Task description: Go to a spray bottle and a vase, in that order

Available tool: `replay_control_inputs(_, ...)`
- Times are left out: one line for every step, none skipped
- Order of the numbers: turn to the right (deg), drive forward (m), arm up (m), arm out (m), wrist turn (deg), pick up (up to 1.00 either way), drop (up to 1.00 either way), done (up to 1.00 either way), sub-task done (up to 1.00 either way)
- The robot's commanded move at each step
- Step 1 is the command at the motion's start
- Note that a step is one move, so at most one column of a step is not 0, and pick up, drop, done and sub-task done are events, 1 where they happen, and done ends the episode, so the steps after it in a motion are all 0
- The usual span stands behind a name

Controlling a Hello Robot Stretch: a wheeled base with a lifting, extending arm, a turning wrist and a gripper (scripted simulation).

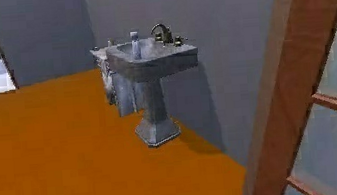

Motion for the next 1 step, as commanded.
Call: replay_control_inputs(-45.0,0.0,0.0,0.0,0.0,0.0,0.0,0.0,0.0)
